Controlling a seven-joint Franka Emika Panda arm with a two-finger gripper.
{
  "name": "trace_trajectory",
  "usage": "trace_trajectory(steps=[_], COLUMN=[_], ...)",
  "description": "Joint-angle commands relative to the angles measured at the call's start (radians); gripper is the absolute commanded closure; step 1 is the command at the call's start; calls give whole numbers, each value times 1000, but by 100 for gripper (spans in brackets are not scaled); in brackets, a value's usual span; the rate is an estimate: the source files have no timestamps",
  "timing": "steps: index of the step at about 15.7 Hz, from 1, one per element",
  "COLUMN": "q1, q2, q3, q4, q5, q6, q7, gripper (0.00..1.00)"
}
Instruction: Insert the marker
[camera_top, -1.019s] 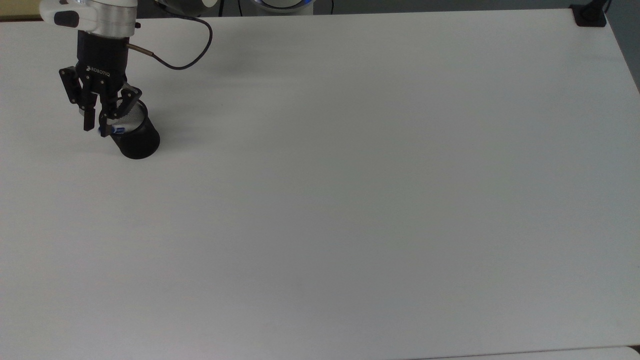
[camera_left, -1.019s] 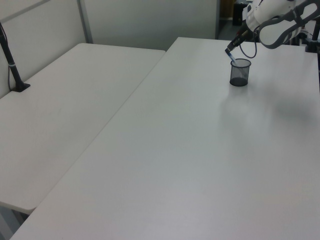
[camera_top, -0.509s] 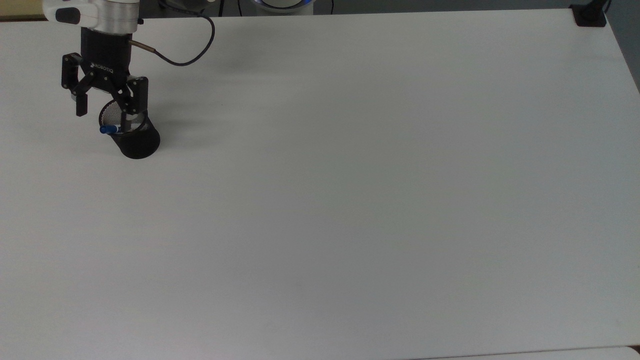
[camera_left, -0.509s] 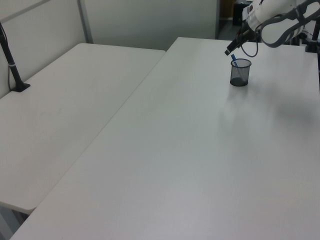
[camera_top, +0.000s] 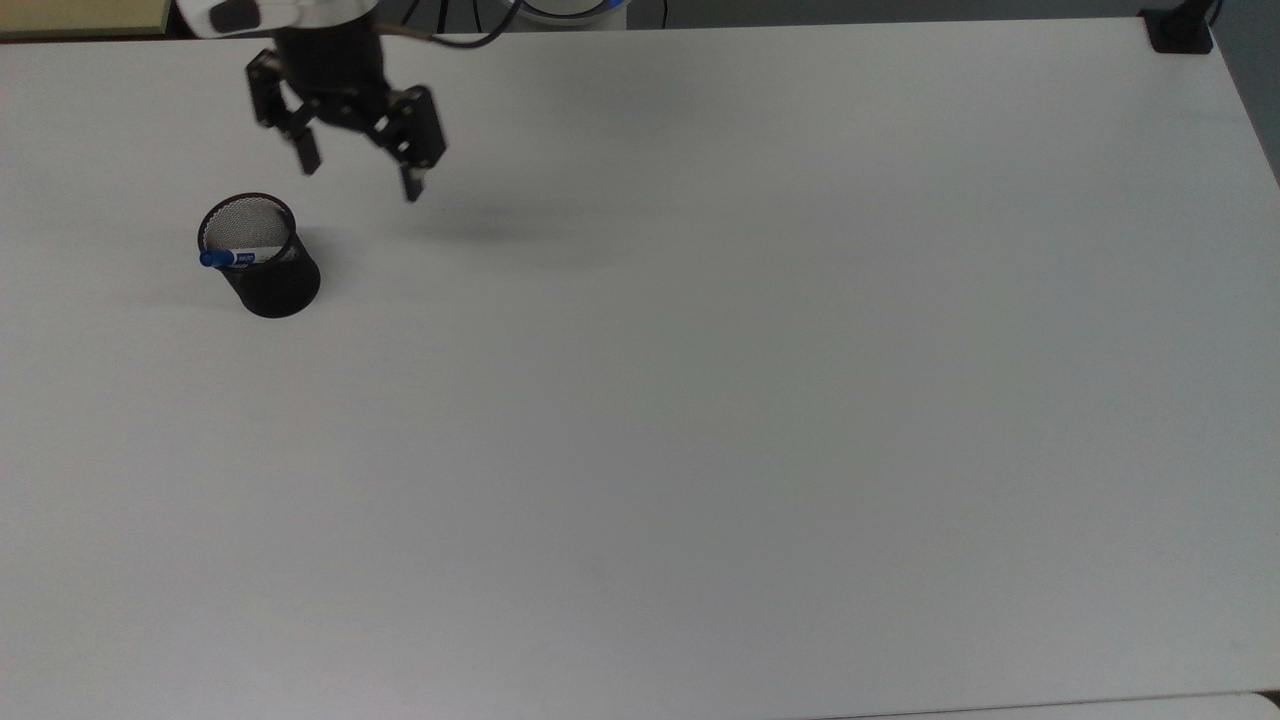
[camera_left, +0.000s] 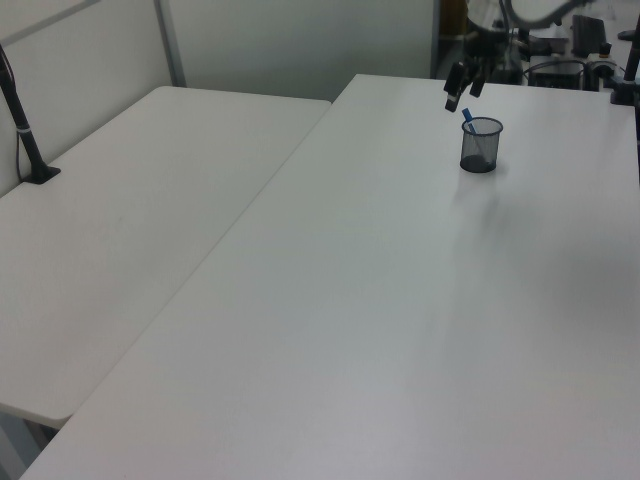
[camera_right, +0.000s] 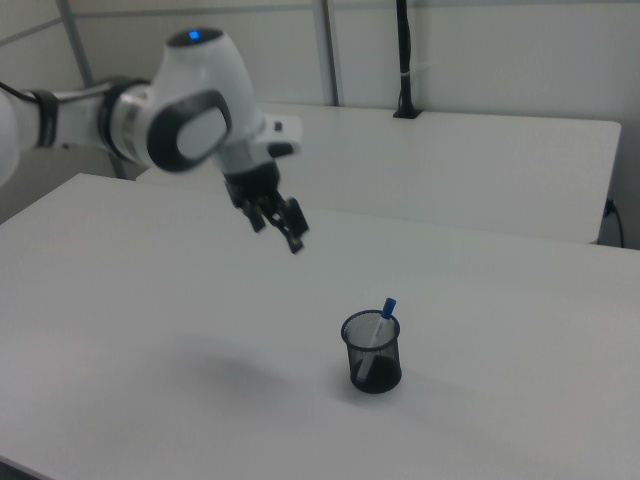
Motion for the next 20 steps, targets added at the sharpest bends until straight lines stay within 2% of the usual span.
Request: trace_trajectory(steps=[1,4,7,9,20], q1=[60,121,227,248,236], q2=[9,9,9,7,19], q3=[22,-7,-111,-153,-155], q4=[175,271,273,277,297], q5=[15,14,14,15,17], q6=[-295,-505,-518,-517,-494], q7=[68,50,-34,-57,-51], gripper=[0,0,0,0,0])
